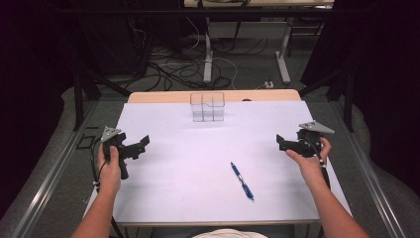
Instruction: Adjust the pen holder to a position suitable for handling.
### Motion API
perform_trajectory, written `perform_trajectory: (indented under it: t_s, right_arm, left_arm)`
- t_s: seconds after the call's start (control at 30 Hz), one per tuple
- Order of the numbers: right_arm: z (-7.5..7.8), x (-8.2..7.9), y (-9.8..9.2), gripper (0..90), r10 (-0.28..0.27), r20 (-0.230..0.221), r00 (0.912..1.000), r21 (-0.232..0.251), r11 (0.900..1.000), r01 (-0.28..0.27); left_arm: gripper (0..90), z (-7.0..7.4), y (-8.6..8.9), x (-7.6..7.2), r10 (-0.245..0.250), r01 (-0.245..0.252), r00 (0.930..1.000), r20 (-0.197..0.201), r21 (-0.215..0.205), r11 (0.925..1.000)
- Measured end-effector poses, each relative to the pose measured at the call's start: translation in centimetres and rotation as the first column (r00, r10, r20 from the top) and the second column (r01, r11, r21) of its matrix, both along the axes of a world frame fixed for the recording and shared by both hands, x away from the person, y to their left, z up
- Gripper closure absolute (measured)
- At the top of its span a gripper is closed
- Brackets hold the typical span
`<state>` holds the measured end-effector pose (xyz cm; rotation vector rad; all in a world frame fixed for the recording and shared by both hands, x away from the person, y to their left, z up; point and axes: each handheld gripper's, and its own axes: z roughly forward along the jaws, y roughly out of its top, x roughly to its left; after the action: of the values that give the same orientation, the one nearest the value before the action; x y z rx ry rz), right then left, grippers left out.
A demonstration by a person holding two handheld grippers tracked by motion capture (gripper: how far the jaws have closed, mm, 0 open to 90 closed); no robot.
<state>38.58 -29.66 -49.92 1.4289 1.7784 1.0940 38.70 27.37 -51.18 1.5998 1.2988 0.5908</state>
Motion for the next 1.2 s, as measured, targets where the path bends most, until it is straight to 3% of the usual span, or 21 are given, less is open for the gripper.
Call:
perform_trajectory:
  t_s: [0.2,0.37,0.4,0.47,0.53,0.67,0.8,0.87,0.93,0.97,1.2]
  right_arm:
    - [1.2,0.8,1.1,14.9,0.051,0.022,0.9984,-0.048,0.998,-0.050]
    - [2.2,1.5,2.1,16.8,0.090,0.038,0.9952,-0.076,0.993,-0.087]
    - [2.8,1.8,2.6,18.6,0.117,0.048,0.9919,-0.106,0.988,-0.112]
    - [3.0,2.1,2.9,19.1,0.127,0.057,0.9903,-0.112,0.986,-0.120]
    - [4.0,2.6,3.8,24.3,0.177,0.061,0.9823,-0.137,0.976,-0.168]
    - [4.8,3.2,4.7,27.9,0.216,0.062,0.9745,-0.127,0.970,-0.207]
    - [5.9,4.2,6.3,33.4,0.277,0.056,0.9593,-0.166,0.950,-0.264]
    - [6.1,4.4,6.5,36.4,0.289,0.051,0.9560,-0.167,0.946,-0.277]
    - [6.3,5.0,7.6,38.3,0.335,0.024,0.9418,-0.144,0.933,-0.329]
    - [6.3,5.0,7.6,38.3,0.335,0.024,0.9418,-0.144,0.933,-0.329]
    - [7.1,6.4,10.0,39.8,0.410,-0.031,0.9114,-0.227,0.885,-0.406]
  left_arm:
    - [0.4,0.1,-0.5,-0.1,-0.024,0.024,0.9997,0.005,0.011,0.9997]
    - [0.4,0.1,-0.5,-0.1,-0.030,0.030,0.9995,-0.007,0.014,0.9994]
    - [0.4,0.1,-0.6,-0.1,-0.031,0.031,0.9995,-0.008,0.013,0.9994]
    - [0.3,0.1,-0.6,-0.1,-0.035,0.036,0.9993,-0.007,0.017,0.9992]
    - [0.4,0.1,-0.6,-0.1,-0.036,0.036,0.9993,-0.004,0.020,0.9992]
    - [0.4,0.0,-0.7,-0.1,-0.040,0.040,0.9991,-0.013,0.022,0.9990]
    - [0.4,0.0,-0.7,-0.1,-0.047,0.047,0.9988,-0.015,0.029,0.9984]
    - [0.4,0.0,-0.7,-0.1,-0.048,0.049,0.9987,-0.015,0.031,0.9983]
    - [0.4,-0.1,-0.6,-0.1,-0.049,0.050,0.9986,-0.020,0.032,0.9982]
    - [0.4,-0.1,-0.6,0.0,-0.050,0.051,0.9985,-0.021,0.033,0.9982]
    - [0.4,-0.2,-0.6,0.0,-0.052,0.053,0.9984,-0.022,0.034,0.9980]
